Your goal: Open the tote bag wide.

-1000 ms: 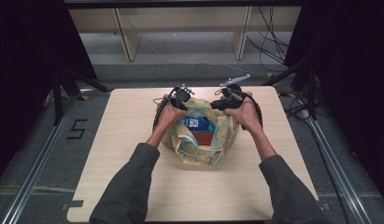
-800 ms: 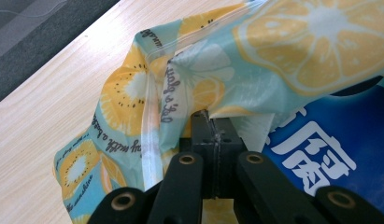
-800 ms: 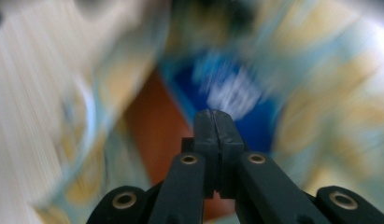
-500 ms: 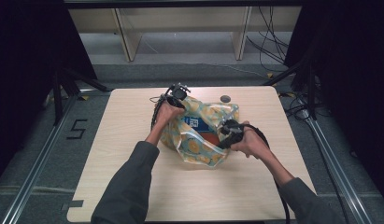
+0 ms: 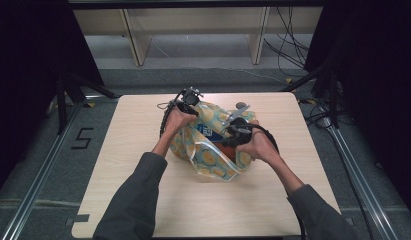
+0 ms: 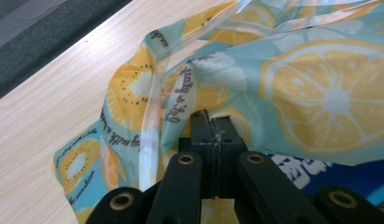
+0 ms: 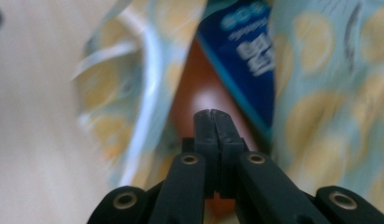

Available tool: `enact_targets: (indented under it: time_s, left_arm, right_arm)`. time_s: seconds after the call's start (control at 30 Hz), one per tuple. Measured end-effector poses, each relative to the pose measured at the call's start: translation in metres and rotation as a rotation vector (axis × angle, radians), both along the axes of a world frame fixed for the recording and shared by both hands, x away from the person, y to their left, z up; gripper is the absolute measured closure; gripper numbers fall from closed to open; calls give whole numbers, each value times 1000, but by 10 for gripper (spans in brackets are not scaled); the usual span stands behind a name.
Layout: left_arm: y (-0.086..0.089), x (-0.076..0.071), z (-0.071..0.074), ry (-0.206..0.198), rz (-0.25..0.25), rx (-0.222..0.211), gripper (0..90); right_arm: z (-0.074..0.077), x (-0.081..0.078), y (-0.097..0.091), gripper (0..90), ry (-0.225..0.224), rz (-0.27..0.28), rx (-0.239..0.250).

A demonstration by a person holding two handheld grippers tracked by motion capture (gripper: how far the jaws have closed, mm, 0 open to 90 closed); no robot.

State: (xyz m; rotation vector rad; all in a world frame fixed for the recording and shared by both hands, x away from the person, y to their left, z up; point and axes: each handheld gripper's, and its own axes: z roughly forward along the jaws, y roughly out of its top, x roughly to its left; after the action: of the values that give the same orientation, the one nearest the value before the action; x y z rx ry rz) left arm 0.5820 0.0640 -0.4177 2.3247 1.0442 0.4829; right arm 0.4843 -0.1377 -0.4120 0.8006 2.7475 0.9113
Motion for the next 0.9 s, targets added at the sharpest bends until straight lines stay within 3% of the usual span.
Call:
enact_targets:
  time_s: [0.1, 0.17, 0.2, 0.23, 0.27, 0.3, 0.4, 0.43, 0.47, 0.53, 0.57, 0.67, 0.8, 0.83, 0.9]
  left_arm:
    - [2, -7, 4, -9, -4, -26, 819]
    - [1, -23, 12, -40, -29, -72, 682]
    - [-1, -31, 15, -65, -53, -78, 662]
    - [-1, -31, 15, -65, -53, -78, 666]
    - [-5, -48, 18, -81, -107, -96, 675]
    - [-7, -55, 17, -75, -138, -95, 699]
    - [-11, -68, 4, 24, -247, -40, 806]
    - [-11, -68, 4, 24, -247, -40, 839]
    - [-8, -77, -6, 74, -286, -10, 867]
    - [-3, -82, -12, 92, -284, 4, 877]
    - [7, -89, -21, 128, -300, 24, 890]
    - [18, -100, -22, 138, -319, -11, 892]
    - [35, -120, -29, 164, -355, 62, 891]
    - [37, -124, -33, 168, -350, 70, 891]
    - [41, -129, -38, 180, -348, 59, 890]
  right_arm:
    - [-9, 22, 17, 900, 7, -40, -44]
    - [-14, 36, 22, 900, -20, -53, -89]
    - [-14, 40, 22, 900, -24, -70, -105]
    - [-15, 45, 22, 900, -34, -85, -116]
    - [-15, 50, 20, 900, -36, -96, -123]
    - [-15, 54, 19, 900, -36, -119, -127]
    - [-15, 67, 11, 900, -37, -169, -151]
    - [-15, 68, 10, 900, -33, -195, -151]
    - [-15, 72, 7, 900, -40, -209, -155]
    - [-15, 76, 4, 900, -40, -229, -149]
    - [-18, 83, -3, 900, -51, -248, -163]
    - [-21, 89, -7, 900, -35, -284, -182]
    - [-26, 97, -16, 900, -28, -320, -187]
    - [-27, 99, -18, 900, -22, -339, -194]
    - [-29, 102, -20, 900, -39, -328, -195]
